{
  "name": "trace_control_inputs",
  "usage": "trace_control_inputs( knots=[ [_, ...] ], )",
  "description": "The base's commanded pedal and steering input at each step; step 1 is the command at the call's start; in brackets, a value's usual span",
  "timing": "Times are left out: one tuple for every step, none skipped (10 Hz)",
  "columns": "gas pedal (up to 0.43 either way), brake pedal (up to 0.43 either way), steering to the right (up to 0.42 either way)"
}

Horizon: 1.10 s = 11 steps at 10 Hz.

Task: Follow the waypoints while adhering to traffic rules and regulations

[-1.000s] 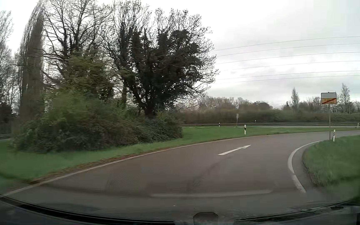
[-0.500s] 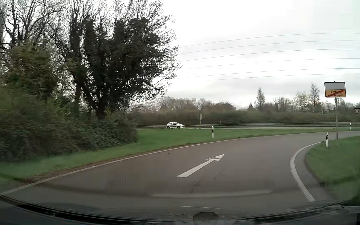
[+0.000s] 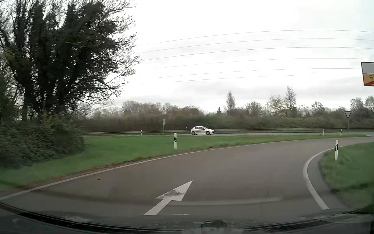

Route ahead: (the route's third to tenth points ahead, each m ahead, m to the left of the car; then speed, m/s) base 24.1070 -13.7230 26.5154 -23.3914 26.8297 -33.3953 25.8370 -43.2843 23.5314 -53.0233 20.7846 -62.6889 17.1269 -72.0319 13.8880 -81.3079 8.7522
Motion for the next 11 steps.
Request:
trace_control_inputs(
  knots=[
    [0.059,0.000,0.179],
    [0.059,0.000,0.180],
    [0.059,0.000,0.182],
    [0.059,0.000,0.184],
    [0.087,0.000,0.184],
    [0.118,0.000,0.184],
    [0.118,0.000,0.185],
    [0.118,0.000,0.185],
    [0.118,0.000,0.185],
    [0.118,0.000,0.185],
    [0.118,0.000,0.186]
  ],
)
